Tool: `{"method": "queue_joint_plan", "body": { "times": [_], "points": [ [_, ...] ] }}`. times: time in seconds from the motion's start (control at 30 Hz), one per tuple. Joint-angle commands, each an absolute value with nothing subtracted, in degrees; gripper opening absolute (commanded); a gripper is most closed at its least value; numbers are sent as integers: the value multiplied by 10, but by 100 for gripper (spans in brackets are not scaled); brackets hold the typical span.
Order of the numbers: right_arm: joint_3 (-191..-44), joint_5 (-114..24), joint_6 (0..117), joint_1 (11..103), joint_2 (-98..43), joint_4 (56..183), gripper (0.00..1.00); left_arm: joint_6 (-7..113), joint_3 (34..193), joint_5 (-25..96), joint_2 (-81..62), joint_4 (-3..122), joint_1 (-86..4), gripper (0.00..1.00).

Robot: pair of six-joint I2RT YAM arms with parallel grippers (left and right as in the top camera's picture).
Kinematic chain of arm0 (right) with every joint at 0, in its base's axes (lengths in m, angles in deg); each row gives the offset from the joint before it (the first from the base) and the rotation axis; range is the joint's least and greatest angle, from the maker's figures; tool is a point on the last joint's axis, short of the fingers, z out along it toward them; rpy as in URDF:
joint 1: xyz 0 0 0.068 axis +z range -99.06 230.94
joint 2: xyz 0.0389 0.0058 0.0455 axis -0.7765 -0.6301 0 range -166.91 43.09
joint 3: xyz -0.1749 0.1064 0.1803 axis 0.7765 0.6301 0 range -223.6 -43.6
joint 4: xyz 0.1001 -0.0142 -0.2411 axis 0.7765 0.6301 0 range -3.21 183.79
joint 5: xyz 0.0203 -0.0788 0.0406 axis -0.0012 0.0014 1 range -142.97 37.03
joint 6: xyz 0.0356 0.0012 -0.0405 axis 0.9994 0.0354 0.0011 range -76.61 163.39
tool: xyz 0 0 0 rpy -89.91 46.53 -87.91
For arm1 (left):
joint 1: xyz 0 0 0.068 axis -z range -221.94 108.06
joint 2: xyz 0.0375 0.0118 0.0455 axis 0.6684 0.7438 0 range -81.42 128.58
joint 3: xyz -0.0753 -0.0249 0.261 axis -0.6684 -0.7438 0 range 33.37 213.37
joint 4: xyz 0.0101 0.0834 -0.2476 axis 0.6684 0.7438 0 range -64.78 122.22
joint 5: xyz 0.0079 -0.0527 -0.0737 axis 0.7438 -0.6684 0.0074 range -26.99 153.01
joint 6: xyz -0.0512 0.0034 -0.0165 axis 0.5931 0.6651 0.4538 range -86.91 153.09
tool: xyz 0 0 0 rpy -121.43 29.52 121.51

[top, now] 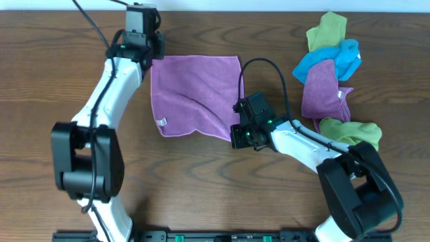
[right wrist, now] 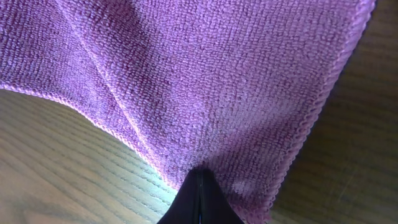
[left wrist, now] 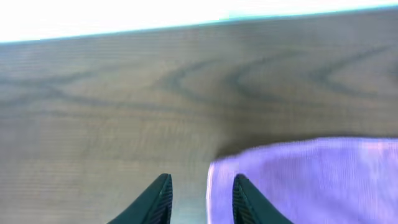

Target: Fold the cloth

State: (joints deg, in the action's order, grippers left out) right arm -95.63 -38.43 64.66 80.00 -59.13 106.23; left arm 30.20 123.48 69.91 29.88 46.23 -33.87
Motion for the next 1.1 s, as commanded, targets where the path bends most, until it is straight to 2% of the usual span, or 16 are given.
{"method": "queue_joint_plan", "body": {
  "times": [0.0,0.17,0.37,0.57,0.6,0.63,0.7,0.77,0.8,0.93,1.07],
  "points": [
    [-947,-402,639,792,-603,1088,1,306,1237,709,301,526,-343,27],
    [-967,-426,604,764,-598,1143,2,329,1237,661,301,642,-345,13],
    [-1000,-426,587,760,-581,1165,2,362,1237,535,301,706,-345,6],
    [-1038,-424,576,761,-558,1204,2,362,1237,454,296,765,-343,6],
    [-1044,-423,574,761,-553,1210,9,362,1237,454,293,772,-344,6],
    [-1052,-420,570,761,-545,1219,21,362,1237,453,287,777,-344,6],
    [-1069,-420,565,761,-528,1237,31,371,1237,449,274,783,-343,6],
    [-1084,-421,547,761,-504,1251,48,374,1237,434,253,788,-343,6],
    [-1088,-430,539,761,-492,1255,52,374,1237,433,243,794,-342,6],
    [-1089,-468,531,738,-468,1298,53,368,1233,452,216,833,-344,6],
    [-1052,-384,529,666,-468,1318,52,361,1193,421,204,844,-356,6]
  ]
}}
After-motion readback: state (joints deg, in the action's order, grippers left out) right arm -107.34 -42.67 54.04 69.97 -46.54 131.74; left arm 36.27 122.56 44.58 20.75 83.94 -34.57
